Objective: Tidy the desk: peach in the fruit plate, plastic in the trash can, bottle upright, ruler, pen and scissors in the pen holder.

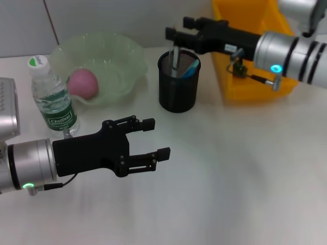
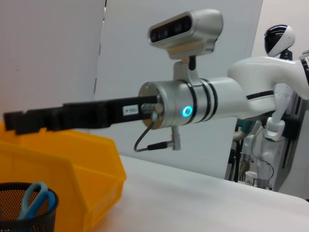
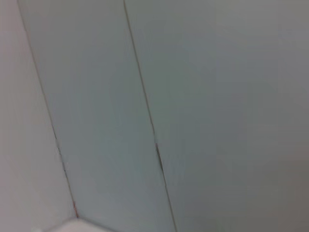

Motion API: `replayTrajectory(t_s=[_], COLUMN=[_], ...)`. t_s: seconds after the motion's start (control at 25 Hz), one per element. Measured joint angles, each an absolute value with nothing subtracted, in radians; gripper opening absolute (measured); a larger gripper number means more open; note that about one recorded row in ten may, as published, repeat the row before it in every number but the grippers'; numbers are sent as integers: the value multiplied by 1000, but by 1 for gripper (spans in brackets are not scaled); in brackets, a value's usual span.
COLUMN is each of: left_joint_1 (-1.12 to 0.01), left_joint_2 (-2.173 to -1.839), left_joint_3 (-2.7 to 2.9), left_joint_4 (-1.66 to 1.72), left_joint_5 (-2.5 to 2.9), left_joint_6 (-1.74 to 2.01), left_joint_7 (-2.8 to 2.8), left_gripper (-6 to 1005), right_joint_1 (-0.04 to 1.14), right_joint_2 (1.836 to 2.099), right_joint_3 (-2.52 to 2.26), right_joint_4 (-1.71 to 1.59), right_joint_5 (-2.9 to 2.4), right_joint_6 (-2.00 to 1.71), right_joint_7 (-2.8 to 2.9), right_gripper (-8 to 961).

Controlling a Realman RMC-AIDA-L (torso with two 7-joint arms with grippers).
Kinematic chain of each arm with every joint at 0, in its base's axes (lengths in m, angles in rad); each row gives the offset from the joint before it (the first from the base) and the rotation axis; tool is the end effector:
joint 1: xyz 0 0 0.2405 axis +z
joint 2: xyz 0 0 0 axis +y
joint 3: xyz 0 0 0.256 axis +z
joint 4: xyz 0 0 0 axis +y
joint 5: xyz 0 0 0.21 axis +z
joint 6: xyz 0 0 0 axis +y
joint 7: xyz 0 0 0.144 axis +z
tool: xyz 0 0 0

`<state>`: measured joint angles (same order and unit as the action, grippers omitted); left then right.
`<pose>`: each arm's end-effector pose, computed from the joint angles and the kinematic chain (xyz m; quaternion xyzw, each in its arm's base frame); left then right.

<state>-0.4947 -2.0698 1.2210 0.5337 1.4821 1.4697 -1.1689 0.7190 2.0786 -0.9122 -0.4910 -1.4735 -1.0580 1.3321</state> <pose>-0.2248 0.3104 -0.0515 -0.9395 -0.1303 -0.3079 0.0744 0.1983 0.4255 -0.0113 -0.8681 0.2444 0.3285 0.2806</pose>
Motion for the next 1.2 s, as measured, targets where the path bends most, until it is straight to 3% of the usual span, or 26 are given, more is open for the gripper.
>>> replayTrajectory(t_s=[0.16, 0.28, 0.4, 0.44, 0.48, 0.64, 1.2], left_joint_1=[-494, -493, -492, -492, -492, -490, -486], left_joint_2=[-2069, -2069, -2065, -2063, -2063, -2055, -2031], left_joint_3=[1221, 1221, 1221, 1221, 1221, 1220, 1145], left_joint_4=[534, 534, 534, 534, 534, 534, 540], left_joint_5=[1482, 1485, 1489, 1489, 1489, 1501, 1561], left_joint_6=[1471, 1472, 1470, 1470, 1470, 1472, 1545], left_joint_7=[-1169, -1173, -1189, -1192, -1192, -1213, -1320], left_gripper=[787, 788, 790, 790, 791, 792, 794], right_joint_1=[636, 565, 505, 475, 475, 423, 392], right_joint_2=[2075, 2057, 2018, 1989, 1989, 1924, 1928], right_joint_3=[-911, -911, -911, -912, -912, -912, -911], right_joint_4=[-558, -602, -609, -596, -596, -556, -604], right_joint_5=[-1389, -1380, -1384, -1391, -1391, -1461, -1784], right_joint_6=[-1153, -1261, -1399, -1484, -1484, -1682, -1738], right_joint_7=[1356, 1424, 1464, 1480, 1480, 1488, 1483], right_gripper=[678, 678, 677, 677, 677, 677, 677])
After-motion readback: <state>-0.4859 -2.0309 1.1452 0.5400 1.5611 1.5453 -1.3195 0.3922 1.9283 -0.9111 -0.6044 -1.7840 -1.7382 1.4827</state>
